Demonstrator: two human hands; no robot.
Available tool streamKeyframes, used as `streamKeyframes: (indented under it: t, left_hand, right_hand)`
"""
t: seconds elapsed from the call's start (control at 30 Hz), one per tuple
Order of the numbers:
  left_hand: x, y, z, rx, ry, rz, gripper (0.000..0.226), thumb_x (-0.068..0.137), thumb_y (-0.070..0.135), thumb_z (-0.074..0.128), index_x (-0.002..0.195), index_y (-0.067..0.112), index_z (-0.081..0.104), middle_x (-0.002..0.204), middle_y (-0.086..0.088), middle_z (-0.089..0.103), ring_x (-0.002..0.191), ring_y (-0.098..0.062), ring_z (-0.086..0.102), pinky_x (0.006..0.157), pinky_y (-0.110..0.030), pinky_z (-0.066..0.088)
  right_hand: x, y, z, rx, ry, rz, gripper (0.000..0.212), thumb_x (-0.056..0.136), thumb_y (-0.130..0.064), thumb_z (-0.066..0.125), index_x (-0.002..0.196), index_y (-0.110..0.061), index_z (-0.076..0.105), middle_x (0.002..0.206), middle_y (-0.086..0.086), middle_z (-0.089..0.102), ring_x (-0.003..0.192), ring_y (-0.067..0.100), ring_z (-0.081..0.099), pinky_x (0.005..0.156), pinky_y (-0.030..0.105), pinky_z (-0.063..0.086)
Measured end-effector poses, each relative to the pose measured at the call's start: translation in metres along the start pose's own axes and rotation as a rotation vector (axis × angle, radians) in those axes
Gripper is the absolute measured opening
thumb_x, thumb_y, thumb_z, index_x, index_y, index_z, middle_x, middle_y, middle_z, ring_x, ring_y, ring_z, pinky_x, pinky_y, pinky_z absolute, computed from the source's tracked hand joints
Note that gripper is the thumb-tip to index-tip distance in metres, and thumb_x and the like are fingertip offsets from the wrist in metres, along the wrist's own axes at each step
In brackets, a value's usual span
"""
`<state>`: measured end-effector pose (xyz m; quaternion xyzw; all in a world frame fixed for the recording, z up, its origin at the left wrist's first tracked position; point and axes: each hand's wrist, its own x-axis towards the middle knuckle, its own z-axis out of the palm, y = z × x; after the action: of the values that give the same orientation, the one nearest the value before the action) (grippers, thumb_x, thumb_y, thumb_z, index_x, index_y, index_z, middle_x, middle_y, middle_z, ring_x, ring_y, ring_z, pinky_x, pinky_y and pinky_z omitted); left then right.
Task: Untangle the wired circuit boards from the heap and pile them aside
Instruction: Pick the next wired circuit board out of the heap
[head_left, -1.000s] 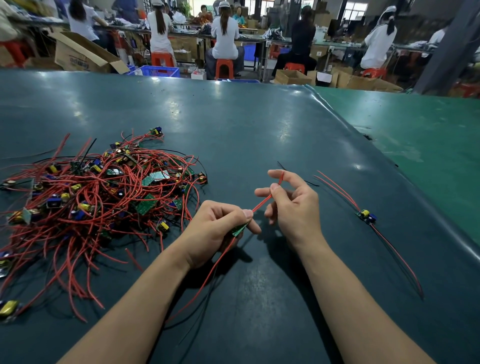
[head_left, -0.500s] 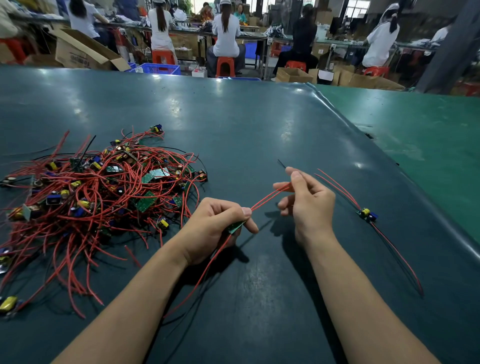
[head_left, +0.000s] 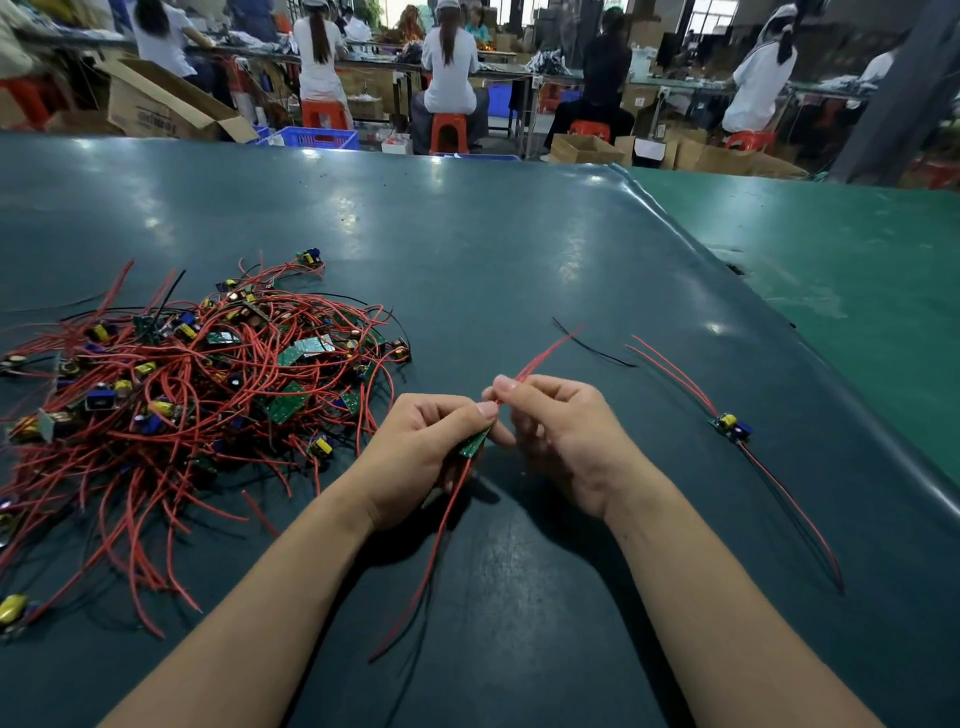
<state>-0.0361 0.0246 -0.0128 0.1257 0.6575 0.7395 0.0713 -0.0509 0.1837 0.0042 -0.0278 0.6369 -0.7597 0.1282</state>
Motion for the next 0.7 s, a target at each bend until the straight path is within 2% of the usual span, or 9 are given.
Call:
streamKeyframes:
  t: [0.17, 0.27, 0.33, 0.4, 0.47, 0.53, 0.57, 0.63, 0.7]
  left_hand:
    - [-0.001, 0.003, -0.001, -0.014, -0.037, -0.011, 0.031, 0.084, 0.026, 0.058, 0.063, 0.008, 0.072, 0.040, -0.003, 0.034, 0.035, -0.013, 0.024, 0.042, -0.021, 0.017]
    - [0.000, 0.002, -0.001, -0.106, 0.023, 0.003, 0.028, 0.087, 0.029, 0.065, 0.073, 0.008, 0.076, 0.048, -0.003, 0.046, 0.039, -0.011, 0.039, 0.041, -0.017, 0.029]
    - [0.001, 0.001, -0.001, -0.152, 0.070, 0.032, 0.030, 0.086, 0.034, 0.063, 0.082, 0.009, 0.078, 0.063, -0.007, 0.064, 0.052, -0.013, 0.056, 0.046, -0.018, 0.042]
    - [0.001, 0.000, 0.001, -0.148, 0.090, 0.053, 0.031, 0.085, 0.035, 0.061, 0.085, 0.009, 0.079, 0.075, -0.009, 0.072, 0.060, -0.014, 0.060, 0.050, -0.019, 0.044]
    - [0.002, -0.001, 0.002, -0.115, 0.129, 0.069, 0.034, 0.086, 0.036, 0.063, 0.079, 0.004, 0.075, 0.057, 0.002, 0.057, 0.048, -0.012, 0.044, 0.047, -0.022, 0.032]
    - [0.003, -0.002, 0.002, -0.061, 0.170, 0.072, 0.038, 0.086, 0.038, 0.063, 0.081, 0.001, 0.073, 0.055, -0.006, 0.039, 0.049, -0.013, 0.028, 0.050, -0.026, 0.021]
    - [0.003, -0.002, 0.002, -0.044, 0.182, 0.070, 0.037, 0.085, 0.039, 0.064, 0.087, 0.004, 0.076, 0.060, -0.010, 0.043, 0.051, -0.015, 0.028, 0.050, -0.026, 0.021]
    - [0.002, -0.001, 0.003, -0.029, 0.211, 0.061, 0.035, 0.081, 0.043, 0.064, 0.095, 0.014, 0.079, 0.073, -0.016, 0.055, 0.057, -0.018, 0.037, 0.053, -0.025, 0.033]
    - [0.002, 0.001, 0.006, -0.035, 0.246, 0.050, 0.036, 0.078, 0.045, 0.064, 0.095, 0.017, 0.079, 0.077, -0.010, 0.060, 0.066, -0.021, 0.046, 0.060, -0.030, 0.042]
  right_hand:
    - [0.010, -0.009, -0.020, 0.229, 0.325, -0.115, 0.024, 0.097, -0.019, 0.059, 0.080, -0.007, 0.070, 0.052, -0.004, 0.045, 0.037, 0.004, 0.035, 0.031, 0.014, 0.020]
    - [0.012, -0.010, -0.027, 0.320, 0.493, -0.138, 0.027, 0.101, -0.025, 0.052, 0.084, -0.008, 0.064, 0.057, 0.000, 0.047, 0.037, 0.006, 0.039, 0.032, 0.016, 0.023]
    - [0.009, -0.010, -0.022, 0.177, 0.398, -0.080, 0.031, 0.098, -0.036, 0.056, 0.082, -0.011, 0.064, 0.056, -0.001, 0.047, 0.037, 0.006, 0.038, 0.032, 0.015, 0.021]
    - [0.002, -0.009, -0.012, -0.017, 0.121, -0.015, 0.033, 0.088, -0.048, 0.064, 0.077, -0.017, 0.070, 0.055, -0.004, 0.051, 0.038, 0.005, 0.037, 0.033, 0.012, 0.021]
    - [-0.006, -0.007, -0.002, -0.119, -0.097, -0.008, 0.028, 0.075, -0.048, 0.071, 0.081, -0.021, 0.072, 0.056, -0.004, 0.053, 0.038, 0.004, 0.035, 0.034, 0.013, 0.023]
    - [-0.009, -0.005, 0.002, -0.142, -0.138, -0.020, 0.026, 0.070, -0.037, 0.076, 0.087, -0.018, 0.069, 0.056, -0.002, 0.049, 0.036, 0.005, 0.033, 0.034, 0.014, 0.024]
    - [-0.011, -0.006, 0.003, -0.155, -0.128, -0.005, 0.026, 0.071, -0.032, 0.077, 0.088, -0.016, 0.066, 0.055, -0.001, 0.048, 0.035, 0.006, 0.033, 0.034, 0.014, 0.024]
    - [-0.013, -0.007, 0.002, -0.220, -0.134, 0.047, 0.021, 0.079, -0.026, 0.076, 0.082, -0.013, 0.060, 0.052, -0.004, 0.049, 0.035, 0.006, 0.037, 0.034, 0.014, 0.024]
    - [-0.016, -0.008, 0.003, -0.305, -0.168, 0.087, 0.018, 0.084, -0.024, 0.074, 0.077, -0.014, 0.061, 0.053, -0.006, 0.052, 0.039, 0.005, 0.041, 0.035, 0.014, 0.026]
